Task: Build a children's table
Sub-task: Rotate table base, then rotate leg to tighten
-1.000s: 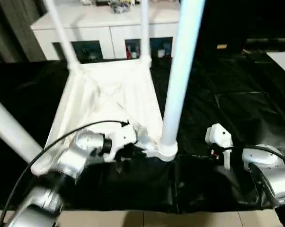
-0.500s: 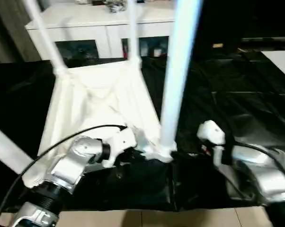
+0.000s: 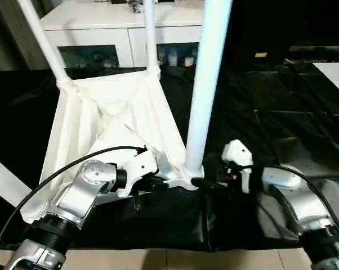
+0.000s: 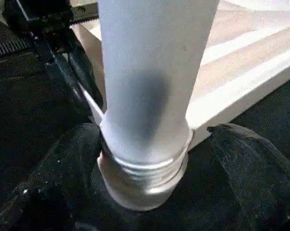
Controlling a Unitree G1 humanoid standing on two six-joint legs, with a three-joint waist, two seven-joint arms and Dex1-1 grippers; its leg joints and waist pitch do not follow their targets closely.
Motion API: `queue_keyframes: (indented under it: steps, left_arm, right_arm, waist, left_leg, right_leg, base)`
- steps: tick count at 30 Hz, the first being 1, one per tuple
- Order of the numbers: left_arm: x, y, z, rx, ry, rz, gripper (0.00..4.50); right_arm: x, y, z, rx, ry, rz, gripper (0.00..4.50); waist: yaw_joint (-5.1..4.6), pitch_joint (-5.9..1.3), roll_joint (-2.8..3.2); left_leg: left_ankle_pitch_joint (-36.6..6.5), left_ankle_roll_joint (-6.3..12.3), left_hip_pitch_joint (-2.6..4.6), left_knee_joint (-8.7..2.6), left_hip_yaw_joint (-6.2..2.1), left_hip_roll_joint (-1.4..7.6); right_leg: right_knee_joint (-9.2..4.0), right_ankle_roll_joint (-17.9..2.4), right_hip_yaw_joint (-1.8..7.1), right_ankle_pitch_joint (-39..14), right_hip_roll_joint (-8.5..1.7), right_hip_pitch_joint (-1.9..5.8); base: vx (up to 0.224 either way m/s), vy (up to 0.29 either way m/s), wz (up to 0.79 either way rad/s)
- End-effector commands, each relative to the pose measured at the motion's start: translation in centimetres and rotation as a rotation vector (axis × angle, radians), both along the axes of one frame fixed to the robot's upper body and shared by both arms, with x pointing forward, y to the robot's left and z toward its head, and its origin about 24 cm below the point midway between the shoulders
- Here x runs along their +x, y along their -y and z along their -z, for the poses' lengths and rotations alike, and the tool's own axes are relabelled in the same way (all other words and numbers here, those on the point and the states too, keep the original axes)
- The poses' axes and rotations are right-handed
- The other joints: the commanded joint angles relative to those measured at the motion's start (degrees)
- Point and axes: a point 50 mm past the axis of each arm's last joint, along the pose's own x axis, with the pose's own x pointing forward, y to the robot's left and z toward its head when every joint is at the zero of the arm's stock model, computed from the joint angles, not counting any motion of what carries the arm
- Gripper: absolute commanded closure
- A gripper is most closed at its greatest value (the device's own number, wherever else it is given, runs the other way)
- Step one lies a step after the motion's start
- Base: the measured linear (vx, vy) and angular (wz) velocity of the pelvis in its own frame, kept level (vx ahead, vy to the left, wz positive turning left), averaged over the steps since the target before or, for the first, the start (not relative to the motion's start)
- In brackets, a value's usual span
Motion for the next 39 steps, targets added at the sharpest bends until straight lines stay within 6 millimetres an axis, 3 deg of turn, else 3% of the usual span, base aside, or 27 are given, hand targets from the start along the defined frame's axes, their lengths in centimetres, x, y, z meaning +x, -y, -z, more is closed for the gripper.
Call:
queue_keyframes:
  steps: [1, 9, 20, 34, 39]
  left_arm:
    - [0.5, 0.1, -0.9, -0.024, 0.037, 0.009, 4.50]
    - [0.7, 0.0, -1.0, -0.017, 0.039, 0.021, 4.50]
    - [0.9, 0.1, -0.9, -0.015, 0.038, 0.032, 4.50]
    - [1.0, -0.1, -0.8, -0.004, 0.037, 0.038, 4.50]
    - [1.2, 0.0, -0.6, -0.008, 0.037, -0.005, 4.50]
  right_arm:
    - [0.2, -0.3, -0.6, 0.010, 0.014, -0.031, 0.39]
    - [0.5, -0.1, -0.1, -0.017, -0.006, -0.053, 0.39]
    - [1.6, -1.3, 0.4, -0.001, -0.025, -0.068, 0.39]
    - [2.0, -1.0, 0.7, -0.028, -0.032, -0.100, 1.70]
    - [2.7, -1.2, 0.5, 0.065, -0.028, 0.014, 1.77]
  waist:
    - [0.48, -4.01, -1.21]
    - [0.59, -3.91, -1.16]
    - [0.91, -4.07, -1.26]
    - [0.96, -3.80, -1.69]
    - [0.80, -3.79, -1.93]
  left_leg:
    - [-11.5, 4.64, 0.30, -3.46, -0.54, 1.04]
    - [-12.8, 3.81, 0.37, -3.41, -0.61, 0.99]
    - [-11.8, 3.95, 0.34, -3.26, -0.57, 1.04]
    - [-14.0, 3.09, 0.36, -3.31, -0.64, 1.05]
    - [-13.7, 3.17, 0.25, -3.34, -0.62, 1.00]
  right_leg:
    - [-3.43, -14.1, 1.71, -10.9, -2.18, 3.25]
    - [-3.57, -13.5, 1.71, -13.8, -2.25, 3.11]
    - [-3.13, -14.4, 1.68, -11.6, -2.19, 3.17]
    - [-3.43, -13.0, 1.79, -16.2, -2.29, 2.98]
    - [-3.38, -13.1, 1.80, -15.9, -2.26, 2.95]
  base:
    - [0.000, 0.000, 0.00]
    - [0.000, 0.000, 0.00]
    - [0.000, 0.000, 0.00]
    - [0.000, 0.000, 0.00]
    - [0.000, 0.000, 0.00]
